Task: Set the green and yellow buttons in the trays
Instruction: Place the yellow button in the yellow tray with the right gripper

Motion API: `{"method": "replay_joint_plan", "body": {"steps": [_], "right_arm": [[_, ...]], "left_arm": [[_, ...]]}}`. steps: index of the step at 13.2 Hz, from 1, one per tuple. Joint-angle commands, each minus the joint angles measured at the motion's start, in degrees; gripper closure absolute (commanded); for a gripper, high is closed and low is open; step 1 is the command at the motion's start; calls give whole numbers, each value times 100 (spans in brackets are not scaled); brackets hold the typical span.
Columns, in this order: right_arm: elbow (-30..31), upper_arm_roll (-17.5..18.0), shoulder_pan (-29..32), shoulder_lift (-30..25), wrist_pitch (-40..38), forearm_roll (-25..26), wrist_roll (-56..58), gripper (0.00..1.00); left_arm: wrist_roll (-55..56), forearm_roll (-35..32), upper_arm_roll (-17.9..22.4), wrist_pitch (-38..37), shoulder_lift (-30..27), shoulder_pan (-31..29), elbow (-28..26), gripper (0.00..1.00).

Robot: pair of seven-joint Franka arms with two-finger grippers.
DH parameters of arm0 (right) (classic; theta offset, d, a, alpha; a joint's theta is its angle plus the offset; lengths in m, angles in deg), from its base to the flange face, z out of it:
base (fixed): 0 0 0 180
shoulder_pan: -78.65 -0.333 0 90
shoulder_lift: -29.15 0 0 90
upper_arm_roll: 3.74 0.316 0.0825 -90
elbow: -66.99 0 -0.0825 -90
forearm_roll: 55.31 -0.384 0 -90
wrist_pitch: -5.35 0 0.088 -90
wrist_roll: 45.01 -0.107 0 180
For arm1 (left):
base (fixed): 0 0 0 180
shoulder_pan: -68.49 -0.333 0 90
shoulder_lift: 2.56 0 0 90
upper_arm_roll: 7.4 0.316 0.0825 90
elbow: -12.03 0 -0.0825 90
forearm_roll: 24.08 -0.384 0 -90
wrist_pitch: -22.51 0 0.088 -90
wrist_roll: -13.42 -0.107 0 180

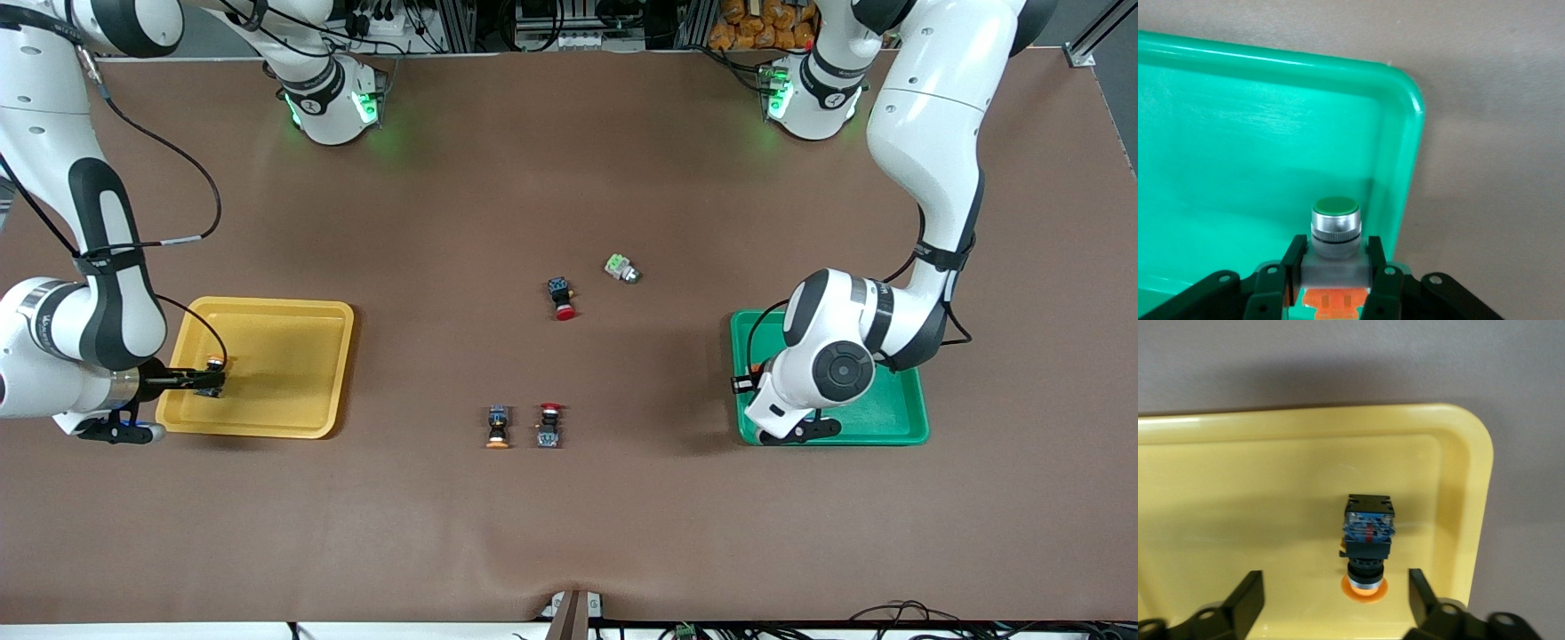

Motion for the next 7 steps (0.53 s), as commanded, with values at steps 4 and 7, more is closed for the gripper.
{"method": "replay_joint_plan", "body": {"steps": [4, 7], "right_arm": [[-523, 76, -697, -225, -673, -408, -170, 0], [-533, 76, -1286, -155, -657, -674, -1318, 0]], "left_arm": [[-7, -317, -87, 424, -248, -212, -638, 100], [-16, -317, -87, 671, -257, -229, -832, 100]]}}
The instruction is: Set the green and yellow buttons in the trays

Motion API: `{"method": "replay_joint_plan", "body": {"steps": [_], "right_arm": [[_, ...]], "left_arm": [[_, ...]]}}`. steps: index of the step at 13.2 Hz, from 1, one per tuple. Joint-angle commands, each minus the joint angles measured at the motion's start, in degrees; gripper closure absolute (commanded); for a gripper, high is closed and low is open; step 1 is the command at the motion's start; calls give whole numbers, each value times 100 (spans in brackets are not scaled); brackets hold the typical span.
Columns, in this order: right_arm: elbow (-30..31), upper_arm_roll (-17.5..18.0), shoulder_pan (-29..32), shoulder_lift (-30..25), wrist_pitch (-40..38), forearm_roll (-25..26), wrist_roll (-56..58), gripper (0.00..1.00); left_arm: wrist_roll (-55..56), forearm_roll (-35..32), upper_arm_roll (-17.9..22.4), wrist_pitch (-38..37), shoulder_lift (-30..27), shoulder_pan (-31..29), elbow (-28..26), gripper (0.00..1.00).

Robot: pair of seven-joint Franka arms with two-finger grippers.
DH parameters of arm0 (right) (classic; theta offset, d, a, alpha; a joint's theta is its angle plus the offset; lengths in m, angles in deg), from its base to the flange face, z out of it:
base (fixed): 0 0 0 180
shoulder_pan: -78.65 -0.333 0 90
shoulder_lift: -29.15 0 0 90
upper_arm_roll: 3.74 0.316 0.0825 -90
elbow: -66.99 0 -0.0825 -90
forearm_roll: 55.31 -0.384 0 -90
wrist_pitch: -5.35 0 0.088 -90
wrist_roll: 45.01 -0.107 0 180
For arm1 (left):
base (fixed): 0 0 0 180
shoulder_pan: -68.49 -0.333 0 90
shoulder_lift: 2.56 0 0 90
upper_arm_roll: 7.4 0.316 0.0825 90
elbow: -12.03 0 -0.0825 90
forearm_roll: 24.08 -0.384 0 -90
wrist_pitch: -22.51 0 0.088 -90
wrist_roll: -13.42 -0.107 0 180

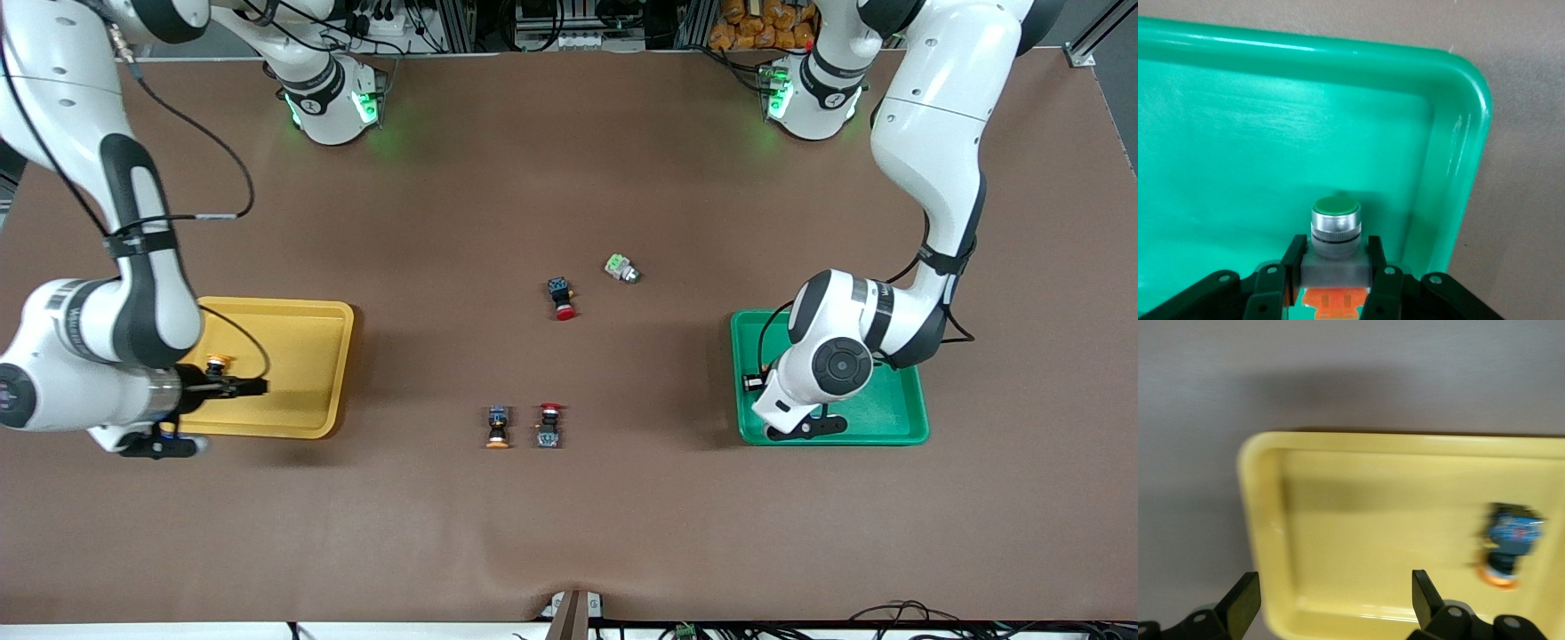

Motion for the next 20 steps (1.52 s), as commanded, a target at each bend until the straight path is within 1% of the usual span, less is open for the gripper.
{"method": "replay_joint_plan", "body": {"steps": [1, 2, 3, 4, 6, 8, 10, 11, 14, 16, 18, 20], "right_arm": [[-84, -43, -445, 41, -59, -136, -997, 0], [-111, -43, -594, 58, -41, -144, -1314, 0], [-120, -43, -787, 102, 116, -179, -1622, 0], [-111, -43, -963, 128, 335, -284, -1991, 0], [-120, -43, -1428, 207, 529, -355, -2834, 0], [-128, -43, -1824, 356, 1072, -355, -3555, 0], [-163, -52, -2115, 541, 1521, -338, -3918, 0], [-233, -52, -2212, 620, 1628, -303, -3841, 0], [-821, -52, -2379, 936, 1664, -294, -3420, 0], [-1120, -78, -2590, 1191, 1751, -224, -3401, 0], [-1227, -78, -2766, 1428, 2154, -40, -3401, 0], [-1262, -78, -2915, 1709, 2681, -30, -3392, 0]], "left_arm": [[-13, -116, -69, 136, -249, -74, -361, 96], [-13, -116, -69, 136, -266, -74, -370, 72], [-22, -116, -69, 136, -301, -74, -370, 32], [-39, -108, -69, 118, -354, -83, -379, 0], [-214, -107, -78, -30, -564, -197, -397, 0], [-338, -3, -78, -119, -723, -232, -371, 0], [-321, 208, -87, -128, -802, -268, -362, 0], [-303, 279, -96, -128, -837, -268, -362, 0], [-259, 393, -139, -250, -1004, -224, -388, 0], [-128, 402, -350, -453, -1101, -268, -397, 0], [240, 490, -543, -506, -1189, -268, -493, 0], [565, 508, -701, -506, -1294, -268, -668, 0]]}}
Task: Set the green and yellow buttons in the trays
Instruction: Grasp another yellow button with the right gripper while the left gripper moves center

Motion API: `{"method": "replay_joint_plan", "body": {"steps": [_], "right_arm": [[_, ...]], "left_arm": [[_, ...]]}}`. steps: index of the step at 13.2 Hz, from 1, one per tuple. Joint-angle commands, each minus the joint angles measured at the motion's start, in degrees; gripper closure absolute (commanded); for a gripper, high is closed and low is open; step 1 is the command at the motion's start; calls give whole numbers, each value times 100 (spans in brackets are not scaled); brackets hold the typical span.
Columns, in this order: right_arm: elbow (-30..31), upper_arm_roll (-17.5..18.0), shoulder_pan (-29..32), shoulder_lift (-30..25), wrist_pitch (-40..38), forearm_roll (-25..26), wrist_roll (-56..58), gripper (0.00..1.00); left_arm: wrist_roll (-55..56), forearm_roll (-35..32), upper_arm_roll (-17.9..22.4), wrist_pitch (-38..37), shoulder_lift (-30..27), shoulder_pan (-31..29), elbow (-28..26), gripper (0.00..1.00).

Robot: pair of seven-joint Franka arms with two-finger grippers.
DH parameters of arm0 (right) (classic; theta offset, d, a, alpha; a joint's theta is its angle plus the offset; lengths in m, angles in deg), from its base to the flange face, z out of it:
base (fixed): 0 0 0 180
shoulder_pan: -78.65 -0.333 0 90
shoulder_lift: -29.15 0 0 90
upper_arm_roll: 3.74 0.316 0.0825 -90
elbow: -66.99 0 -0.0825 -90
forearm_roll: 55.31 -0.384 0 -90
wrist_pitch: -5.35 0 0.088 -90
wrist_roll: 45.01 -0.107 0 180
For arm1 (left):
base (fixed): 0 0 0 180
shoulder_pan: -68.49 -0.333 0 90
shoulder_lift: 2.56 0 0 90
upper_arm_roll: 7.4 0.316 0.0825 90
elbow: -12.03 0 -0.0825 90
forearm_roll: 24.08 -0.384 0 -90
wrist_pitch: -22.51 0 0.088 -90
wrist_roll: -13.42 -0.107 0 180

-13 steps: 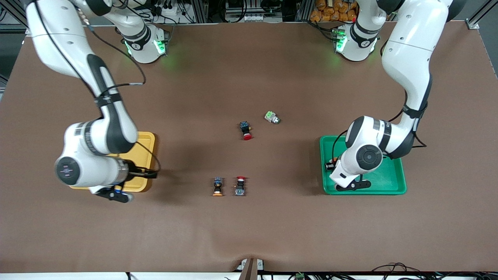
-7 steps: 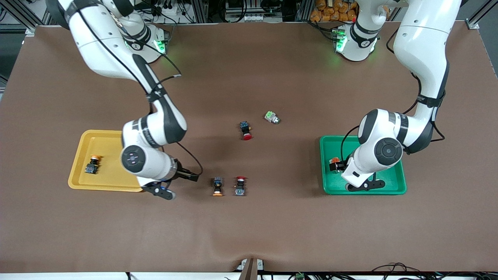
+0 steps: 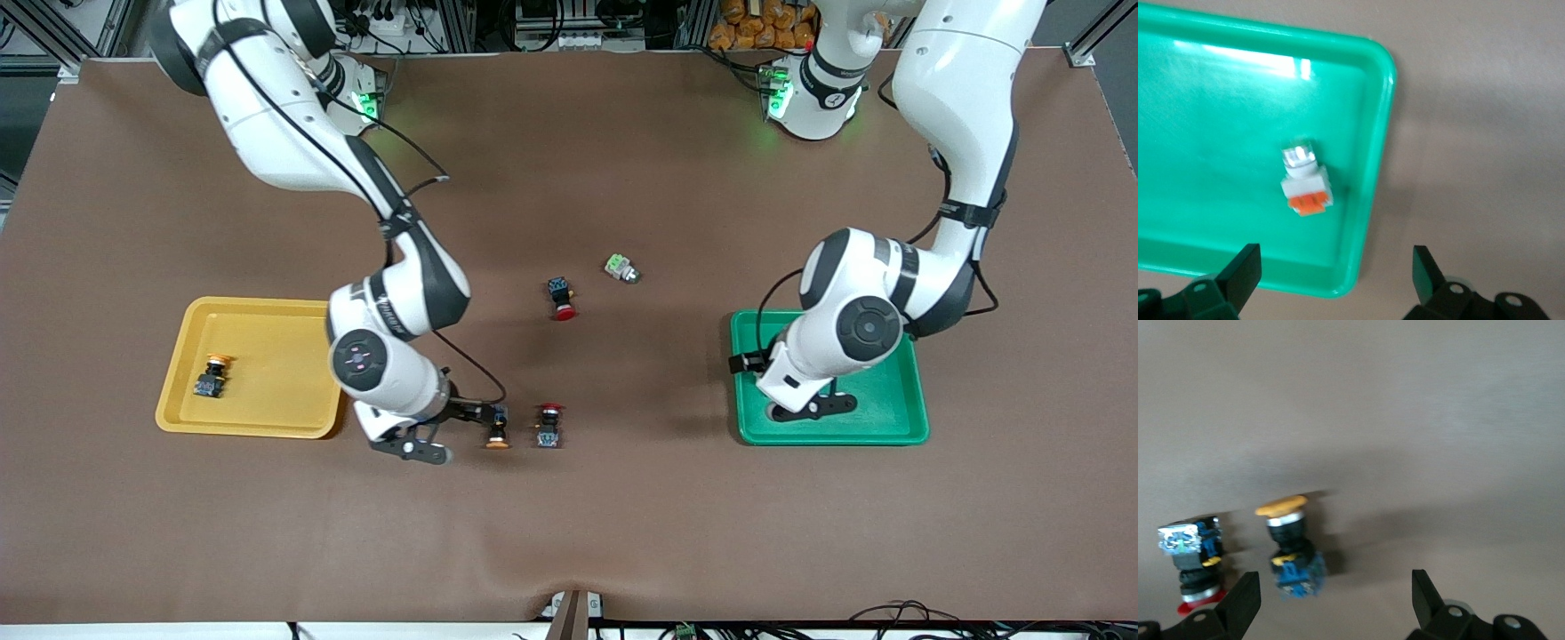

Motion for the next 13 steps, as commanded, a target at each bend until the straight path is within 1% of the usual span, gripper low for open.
{"method": "replay_joint_plan", "body": {"steps": [1, 2, 4, 6, 7, 8, 9, 10, 12, 13], "right_arm": [[-349, -97, -263, 489, 377, 119, 46, 0], [-385, -115, -342, 516, 378, 224, 37, 0], [-376, -115, -360, 612, 421, 653, 11, 0], [-376, -106, -369, 621, 422, 699, -7, 0], [-367, -106, -378, 621, 422, 691, 2, 20], [-367, -106, -386, 621, 413, 682, -33, 58], [-359, -97, -413, 621, 413, 647, -42, 89], [-350, -97, -448, 595, 404, 638, -42, 100], [-332, -97, -396, 420, 317, 612, -7, 100], [-323, -88, -343, 332, 99, 603, 28, 100]], "left_arm": [[467, 179, -210, -17, -367, -52, -454, 0], [704, 214, -288, -17, -473, -43, -559, 0], [1196, 215, -447, -8, -640, -17, -735, 0], [1513, 215, -570, 88, -702, 1, -894, 0], [1636, 215, -623, 176, -711, 10, -973, 0], [1855, 215, -719, 333, -720, 10, -1069, 0], [2136, 215, -868, 544, -711, 19, -1183, 0], [2469, 154, -948, 659, -711, 88, -1254, 0], [2875, 135, -957, 686, -702, 317, -1298, 0], [3103, 135, -957, 730, -685, 413, -1307, 0]]}}
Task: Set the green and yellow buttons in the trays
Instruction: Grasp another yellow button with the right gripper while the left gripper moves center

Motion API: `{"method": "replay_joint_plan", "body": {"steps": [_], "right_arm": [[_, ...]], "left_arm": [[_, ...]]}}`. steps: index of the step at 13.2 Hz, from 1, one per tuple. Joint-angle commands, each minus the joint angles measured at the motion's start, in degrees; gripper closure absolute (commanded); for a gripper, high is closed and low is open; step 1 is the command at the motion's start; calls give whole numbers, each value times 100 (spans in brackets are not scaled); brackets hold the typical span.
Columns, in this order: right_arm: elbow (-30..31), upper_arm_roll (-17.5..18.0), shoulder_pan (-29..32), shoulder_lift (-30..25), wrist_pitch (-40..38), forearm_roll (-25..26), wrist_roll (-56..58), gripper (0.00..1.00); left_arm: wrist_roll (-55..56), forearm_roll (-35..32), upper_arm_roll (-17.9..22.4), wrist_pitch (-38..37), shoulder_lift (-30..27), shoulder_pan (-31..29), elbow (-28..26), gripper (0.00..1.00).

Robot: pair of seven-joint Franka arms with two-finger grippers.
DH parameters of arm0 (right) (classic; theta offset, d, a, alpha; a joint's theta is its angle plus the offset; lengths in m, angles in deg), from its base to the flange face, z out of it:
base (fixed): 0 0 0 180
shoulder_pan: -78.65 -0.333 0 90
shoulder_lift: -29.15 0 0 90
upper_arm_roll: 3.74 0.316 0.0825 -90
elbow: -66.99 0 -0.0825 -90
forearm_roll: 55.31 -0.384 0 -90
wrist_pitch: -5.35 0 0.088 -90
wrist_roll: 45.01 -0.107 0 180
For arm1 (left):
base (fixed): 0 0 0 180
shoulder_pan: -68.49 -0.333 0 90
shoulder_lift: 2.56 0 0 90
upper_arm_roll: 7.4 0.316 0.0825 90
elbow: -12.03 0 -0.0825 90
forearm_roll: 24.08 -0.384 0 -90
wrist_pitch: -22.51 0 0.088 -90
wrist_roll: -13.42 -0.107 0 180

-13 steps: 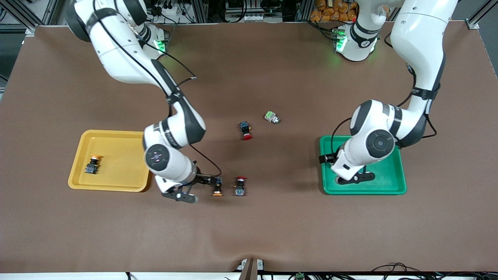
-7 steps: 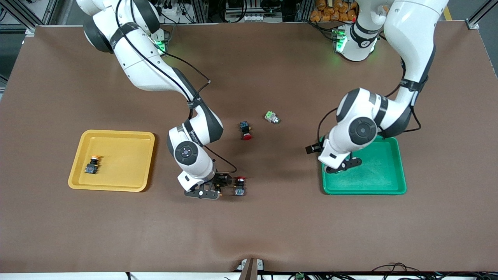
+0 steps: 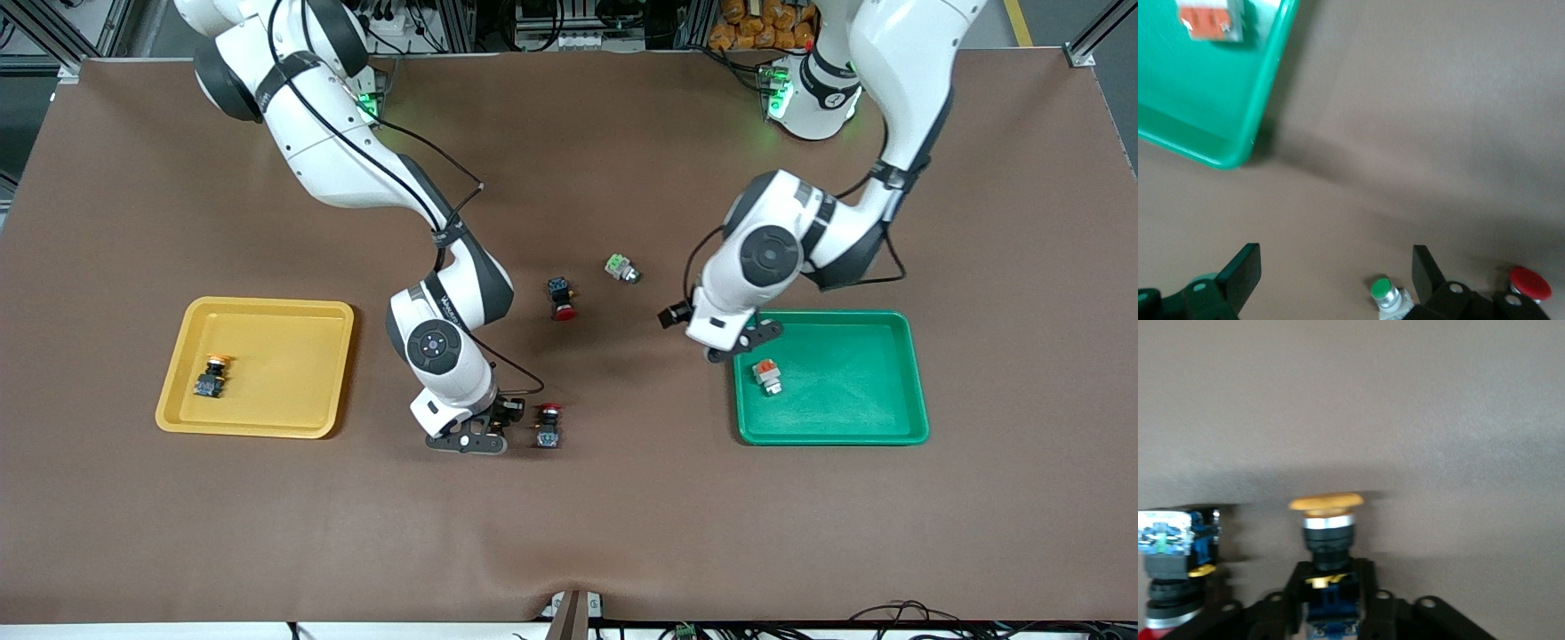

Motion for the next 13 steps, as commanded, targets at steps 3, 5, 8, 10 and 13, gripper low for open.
{"method": "replay_joint_plan", "body": {"steps": [3, 5, 8, 10, 13], "right_arm": [[-3, -18, 311, -657, -1278, -20, 238, 100], [111, -18, 494, -1157, -1956, -29, 309, 100], [401, -27, 915, -1940, -2695, -20, 1271, 100], [664, -18, 1355, -2345, -2995, -29, 1914, 100], [1140, -27, 1935, -2654, -3014, -20, 2706, 100]], "left_arm": [[1225, -66, 24, 394, -101, 643, -291, 0], [1631, -119, 24, 412, -74, 845, -353, 0], [2132, -119, 24, 561, 22, 1066, -406, 0], [2265, -119, 24, 946, 66, 1084, -624, 0], [2572, -119, 42, 1439, 215, 1294, -784, 0]]}}
